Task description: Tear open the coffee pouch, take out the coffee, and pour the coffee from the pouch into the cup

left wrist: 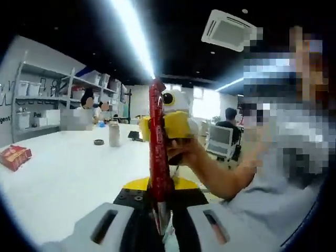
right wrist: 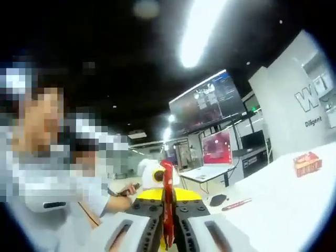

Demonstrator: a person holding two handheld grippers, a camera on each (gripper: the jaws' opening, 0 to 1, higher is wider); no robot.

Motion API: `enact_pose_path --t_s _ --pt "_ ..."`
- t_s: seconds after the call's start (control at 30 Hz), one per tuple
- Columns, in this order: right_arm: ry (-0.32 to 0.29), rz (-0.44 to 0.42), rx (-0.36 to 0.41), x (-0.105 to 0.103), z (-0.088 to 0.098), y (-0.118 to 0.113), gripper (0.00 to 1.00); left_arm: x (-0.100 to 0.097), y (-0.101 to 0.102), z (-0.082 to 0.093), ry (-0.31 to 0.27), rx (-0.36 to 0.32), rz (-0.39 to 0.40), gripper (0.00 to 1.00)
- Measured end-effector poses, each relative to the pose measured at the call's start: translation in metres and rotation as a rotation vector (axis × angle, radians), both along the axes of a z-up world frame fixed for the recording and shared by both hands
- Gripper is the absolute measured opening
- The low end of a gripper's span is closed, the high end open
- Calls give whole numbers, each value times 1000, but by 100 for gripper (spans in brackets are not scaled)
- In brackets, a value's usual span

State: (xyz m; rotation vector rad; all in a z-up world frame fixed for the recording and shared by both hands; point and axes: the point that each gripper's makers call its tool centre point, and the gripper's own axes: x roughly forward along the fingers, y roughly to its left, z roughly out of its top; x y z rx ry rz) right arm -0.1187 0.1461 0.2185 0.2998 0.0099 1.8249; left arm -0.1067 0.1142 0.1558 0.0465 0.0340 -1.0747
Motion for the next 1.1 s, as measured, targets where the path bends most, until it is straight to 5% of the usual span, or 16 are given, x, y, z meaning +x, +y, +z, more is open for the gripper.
enact_pose_path --t_s 0.03,0.23,0.43,0.63,0.8,0.97,1.1 --pt "2 1 4 0 2 0 5 -2 -1 -1 24 -7 -8 34" --pt "-28 13 18 -10 5 2 6 -12 -4 -5 119 -19 -65 13" --pt "-77 -38 61 2 7 0 14 -4 8 -4 180 -38 -2 10" --pt "-27 -3 56 4 9 -4 15 -19 14 -7 280 -54 -76 10" --pt "-13 -4 76 2 19 -11 13 -31 18 0 293 -89 -110 10" --pt "-23 -8 98 -5 27 -8 17 -32 9 -6 294 -49 -90 10" --pt "-31 -44 93 -2 28 -9 5 -28 2 -13 292 -4 -67 10"
